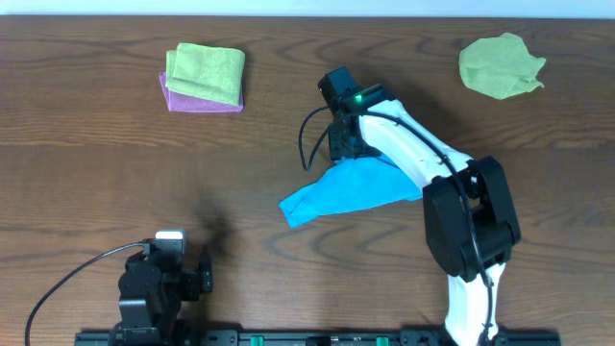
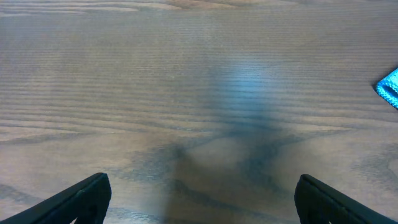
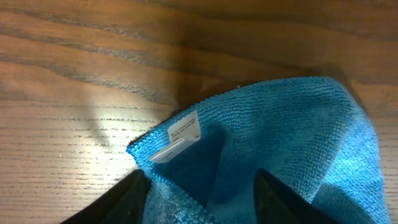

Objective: Fold the cloth

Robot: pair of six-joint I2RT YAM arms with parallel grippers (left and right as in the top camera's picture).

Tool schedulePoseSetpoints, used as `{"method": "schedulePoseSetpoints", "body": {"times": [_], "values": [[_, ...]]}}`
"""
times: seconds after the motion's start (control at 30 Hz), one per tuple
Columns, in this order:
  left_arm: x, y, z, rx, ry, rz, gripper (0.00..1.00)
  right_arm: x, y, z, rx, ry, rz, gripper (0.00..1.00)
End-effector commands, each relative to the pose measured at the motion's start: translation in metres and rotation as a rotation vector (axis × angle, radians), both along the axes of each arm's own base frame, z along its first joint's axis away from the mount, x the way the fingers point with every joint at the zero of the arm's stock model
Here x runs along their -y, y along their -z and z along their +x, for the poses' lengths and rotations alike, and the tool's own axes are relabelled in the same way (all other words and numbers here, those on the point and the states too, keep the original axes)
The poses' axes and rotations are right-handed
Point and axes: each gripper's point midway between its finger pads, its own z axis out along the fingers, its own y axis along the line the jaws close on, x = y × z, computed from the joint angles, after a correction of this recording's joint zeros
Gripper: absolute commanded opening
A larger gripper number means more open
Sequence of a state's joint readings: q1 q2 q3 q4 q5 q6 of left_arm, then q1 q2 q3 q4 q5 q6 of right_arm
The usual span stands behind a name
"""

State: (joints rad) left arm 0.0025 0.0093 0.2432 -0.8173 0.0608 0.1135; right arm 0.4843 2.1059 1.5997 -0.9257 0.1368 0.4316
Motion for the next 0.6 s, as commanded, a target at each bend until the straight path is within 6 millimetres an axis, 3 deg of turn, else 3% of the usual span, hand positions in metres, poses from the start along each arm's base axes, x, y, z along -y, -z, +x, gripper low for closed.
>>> {"method": "schedulePoseSetpoints", "body": {"times": [0.0,0.27,0.43,0.57], "values": [[0.003,0.005,-0.003,-0.016,0.025,0.0,0.95,0.001,0.009,-0.002,-0.029,-0.01,-0.001,0.47],[0.003,0.005,-0.003,-0.016,0.025,0.0,0.95,0.002,0.01,-0.012,-0.075,-0.012,0.004,0.01],[0.003,0.005,-0.003,-0.016,0.025,0.0,0.95,0.007,0.008,-0.02,-0.104,-0.01,-0.016,0.01],[0.003,0.005,-0.003,-0.016,0.025,0.0,0.95,0.016,-0.007,-0.028,-0.109,0.002,-0.045,0.01]]}}
